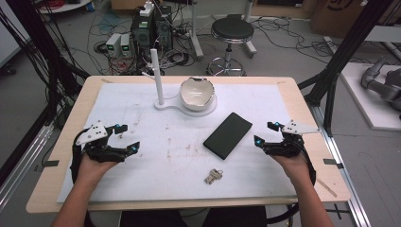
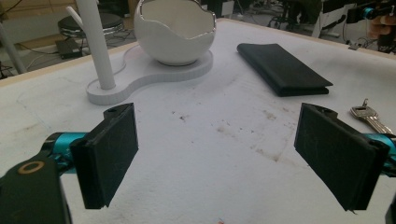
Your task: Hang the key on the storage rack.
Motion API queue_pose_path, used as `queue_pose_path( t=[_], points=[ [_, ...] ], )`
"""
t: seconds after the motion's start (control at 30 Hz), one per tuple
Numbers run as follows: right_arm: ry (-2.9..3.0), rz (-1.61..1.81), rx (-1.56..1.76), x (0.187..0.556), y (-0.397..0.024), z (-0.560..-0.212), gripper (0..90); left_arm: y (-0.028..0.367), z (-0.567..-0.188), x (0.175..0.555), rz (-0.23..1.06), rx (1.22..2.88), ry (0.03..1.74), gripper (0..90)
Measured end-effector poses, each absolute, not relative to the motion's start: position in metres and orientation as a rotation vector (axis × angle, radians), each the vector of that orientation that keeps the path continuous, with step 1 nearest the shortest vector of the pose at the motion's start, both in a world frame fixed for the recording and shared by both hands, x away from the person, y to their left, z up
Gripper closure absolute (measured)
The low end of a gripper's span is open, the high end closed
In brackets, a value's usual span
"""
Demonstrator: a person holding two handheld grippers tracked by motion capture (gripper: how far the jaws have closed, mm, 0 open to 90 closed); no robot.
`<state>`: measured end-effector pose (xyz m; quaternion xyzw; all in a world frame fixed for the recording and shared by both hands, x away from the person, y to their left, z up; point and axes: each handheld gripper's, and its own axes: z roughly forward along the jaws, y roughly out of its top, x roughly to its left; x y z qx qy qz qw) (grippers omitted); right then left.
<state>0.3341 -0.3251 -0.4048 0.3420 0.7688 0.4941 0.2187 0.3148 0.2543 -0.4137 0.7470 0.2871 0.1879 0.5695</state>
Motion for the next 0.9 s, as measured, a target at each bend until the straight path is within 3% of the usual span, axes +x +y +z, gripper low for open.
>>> queue_pose_path(
  t=[0.9],
  points=[
    [2.294, 1.423, 0.841, 0.325, -0.304, -0.405, 18.7, 0.249, -0.415, 0.319, 0.418, 1.765, 0.662, 13.5]
  ],
)
